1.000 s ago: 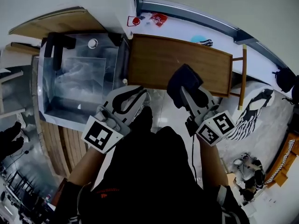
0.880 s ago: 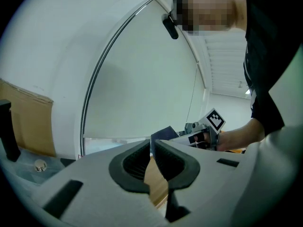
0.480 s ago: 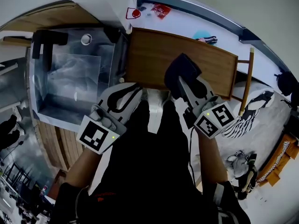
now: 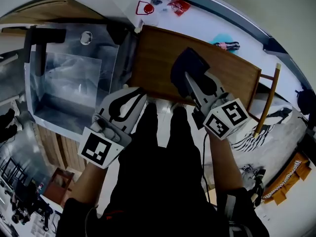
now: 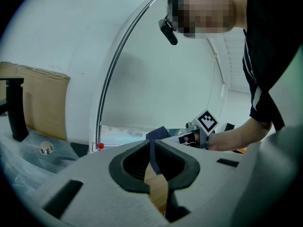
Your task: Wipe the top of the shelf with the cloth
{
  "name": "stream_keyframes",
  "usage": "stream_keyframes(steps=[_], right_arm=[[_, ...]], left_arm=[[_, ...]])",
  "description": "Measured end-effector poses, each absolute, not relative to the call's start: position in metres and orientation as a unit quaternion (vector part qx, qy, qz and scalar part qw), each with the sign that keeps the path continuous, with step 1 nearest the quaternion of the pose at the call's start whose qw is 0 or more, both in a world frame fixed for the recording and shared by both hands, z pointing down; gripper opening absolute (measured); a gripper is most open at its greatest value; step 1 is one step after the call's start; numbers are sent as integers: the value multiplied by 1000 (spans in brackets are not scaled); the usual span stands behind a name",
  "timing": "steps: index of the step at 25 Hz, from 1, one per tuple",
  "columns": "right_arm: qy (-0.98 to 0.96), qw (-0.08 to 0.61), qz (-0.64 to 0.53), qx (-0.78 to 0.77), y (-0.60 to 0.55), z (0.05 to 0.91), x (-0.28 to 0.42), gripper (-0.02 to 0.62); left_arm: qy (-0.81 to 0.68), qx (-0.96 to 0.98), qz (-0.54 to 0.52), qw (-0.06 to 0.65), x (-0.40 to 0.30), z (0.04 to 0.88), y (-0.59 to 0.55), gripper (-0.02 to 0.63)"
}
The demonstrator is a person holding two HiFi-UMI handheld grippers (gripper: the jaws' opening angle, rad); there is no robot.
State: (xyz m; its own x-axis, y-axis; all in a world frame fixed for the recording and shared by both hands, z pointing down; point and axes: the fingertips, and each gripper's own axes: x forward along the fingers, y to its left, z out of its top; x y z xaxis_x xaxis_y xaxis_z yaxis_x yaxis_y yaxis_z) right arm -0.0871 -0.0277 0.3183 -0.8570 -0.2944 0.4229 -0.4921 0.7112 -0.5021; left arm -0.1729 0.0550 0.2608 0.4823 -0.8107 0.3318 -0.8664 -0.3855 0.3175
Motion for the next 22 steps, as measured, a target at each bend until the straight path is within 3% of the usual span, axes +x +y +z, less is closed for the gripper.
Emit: stream_keyframes(steps=[22], right_arm=[[-907,185,351,140,-76,430,-178,60]], left_arm=[[-562,780,56,270,-199,323,46,44]])
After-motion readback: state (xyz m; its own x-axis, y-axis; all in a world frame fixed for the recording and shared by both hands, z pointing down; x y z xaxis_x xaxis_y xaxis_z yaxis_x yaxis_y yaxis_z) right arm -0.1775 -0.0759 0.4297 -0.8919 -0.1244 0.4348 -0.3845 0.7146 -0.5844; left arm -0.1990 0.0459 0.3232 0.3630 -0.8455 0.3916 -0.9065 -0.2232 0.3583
